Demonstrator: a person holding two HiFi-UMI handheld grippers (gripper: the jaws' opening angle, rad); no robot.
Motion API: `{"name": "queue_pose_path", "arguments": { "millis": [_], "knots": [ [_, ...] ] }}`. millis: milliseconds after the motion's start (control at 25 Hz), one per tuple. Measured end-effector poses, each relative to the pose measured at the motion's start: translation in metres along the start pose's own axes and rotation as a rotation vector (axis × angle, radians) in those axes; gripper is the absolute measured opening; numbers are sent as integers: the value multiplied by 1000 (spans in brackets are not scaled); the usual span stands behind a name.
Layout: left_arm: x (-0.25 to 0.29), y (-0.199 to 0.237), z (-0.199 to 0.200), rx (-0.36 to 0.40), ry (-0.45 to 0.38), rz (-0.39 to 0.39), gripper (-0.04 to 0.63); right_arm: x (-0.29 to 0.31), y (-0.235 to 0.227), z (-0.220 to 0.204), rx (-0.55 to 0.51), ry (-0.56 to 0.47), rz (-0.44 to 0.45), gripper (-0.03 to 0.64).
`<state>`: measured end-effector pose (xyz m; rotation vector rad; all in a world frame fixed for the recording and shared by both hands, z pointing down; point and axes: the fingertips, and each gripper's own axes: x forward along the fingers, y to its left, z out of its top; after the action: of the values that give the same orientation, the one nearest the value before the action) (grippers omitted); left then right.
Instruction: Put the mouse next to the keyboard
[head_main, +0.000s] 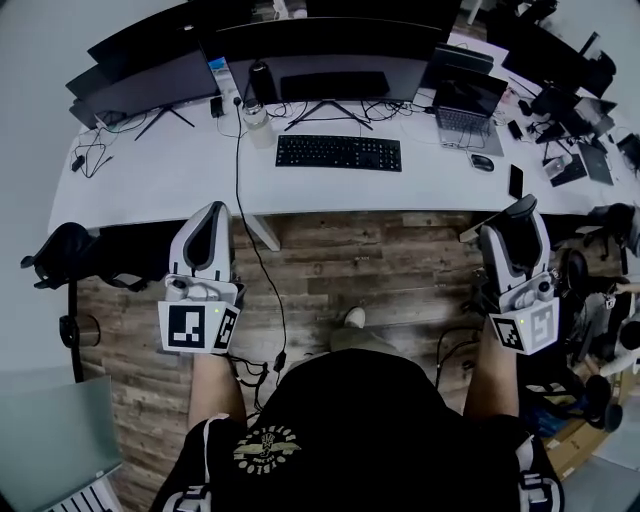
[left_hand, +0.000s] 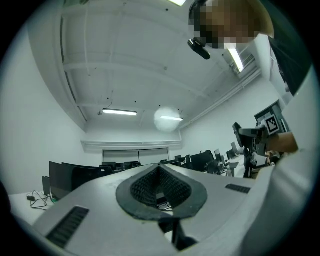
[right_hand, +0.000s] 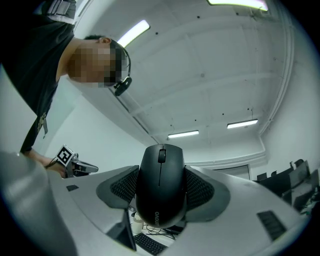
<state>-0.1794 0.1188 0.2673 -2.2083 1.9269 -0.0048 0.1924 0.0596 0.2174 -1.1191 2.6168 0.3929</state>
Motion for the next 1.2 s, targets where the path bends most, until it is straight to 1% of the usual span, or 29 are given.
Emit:
{"name": "queue_pose_path", "arguments": {
  "millis": [200,360,480,600,720,960,1200],
  "knots": [
    [28,-6,5,9,-10,27,2,12,-27,-7,3,-10,16,285],
    [52,-19,8,21,-23,64,0,19,-58,-12,17,-21,25,285],
    [68,-31,11,44,-29,89,0,24,-78,-17,4,-26,34,285],
    [75,-44,13,67,-21,94,0,28,-94,-26,24,-35,32,285],
    [76,-49,15,92,-2,98,0,29,-100,-34,50,-36,36,285],
    [76,-57,20,133,3,100,0,21,-104,-45,79,-33,41,285],
    [82,-62,6,106,19,74,0,12,-108,-53,85,-26,17,285]
  ]
}}
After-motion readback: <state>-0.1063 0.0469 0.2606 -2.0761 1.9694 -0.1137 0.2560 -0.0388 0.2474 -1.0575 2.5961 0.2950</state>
